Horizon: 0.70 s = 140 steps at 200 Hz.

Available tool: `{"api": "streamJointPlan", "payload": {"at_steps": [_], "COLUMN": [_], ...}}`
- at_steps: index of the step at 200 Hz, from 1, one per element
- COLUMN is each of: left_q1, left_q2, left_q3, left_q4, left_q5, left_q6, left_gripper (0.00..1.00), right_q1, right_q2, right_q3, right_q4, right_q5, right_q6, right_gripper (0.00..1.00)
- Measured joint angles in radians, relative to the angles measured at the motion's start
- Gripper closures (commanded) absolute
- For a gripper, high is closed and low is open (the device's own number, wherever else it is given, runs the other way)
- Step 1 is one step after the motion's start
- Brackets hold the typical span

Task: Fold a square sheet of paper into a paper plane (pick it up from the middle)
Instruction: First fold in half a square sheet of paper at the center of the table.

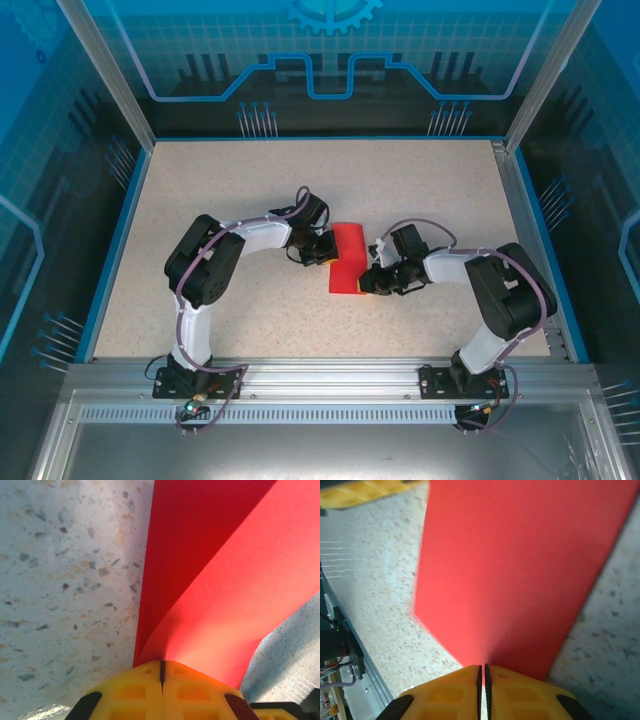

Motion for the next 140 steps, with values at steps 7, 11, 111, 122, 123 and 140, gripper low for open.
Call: {"api": "streamJointPlan", "payload": {"at_steps": [7, 11, 111, 122, 123, 140], "left_q1": [0.0, 0.0, 0.0, 0.0, 0.0, 0.0], "left_q2": [0.0, 0.0, 0.0, 0.0, 0.0, 0.0], "left_q3": [0.0, 0.0, -0.001, -0.001, -0.001, -0.001], "left_q4": [0.0, 0.0, 0.001, 0.0, 0.0, 0.0], "left_q5": [0.0, 0.0, 0.0, 0.0, 0.0, 0.0], "left_q6": [0.0, 0.0, 0.0, 0.0, 0.0, 0.002], "left_gripper": [1.0, 1.0, 1.0, 1.0, 1.0, 1.0], "right_q1": [-0.001, 0.0, 0.008, 0.007, 0.007, 0.007], "right_q2": [0.0, 0.0, -0.033, -0.029, -0.029, -0.029], "right_q3": [-0.001, -0.002, -0.025, -0.034, -0.034, -0.034], "right_q4": [0.004, 0.007, 0.023, 0.032, 0.033, 0.034], "right_q5": [-0.002, 0.0, 0.013, 0.015, 0.015, 0.016], "right_q6": [0.002, 0.003, 0.004, 0.005, 0.004, 0.004], "right_gripper": [0.87, 0.87, 0.87, 0.87, 0.87, 0.87]}}
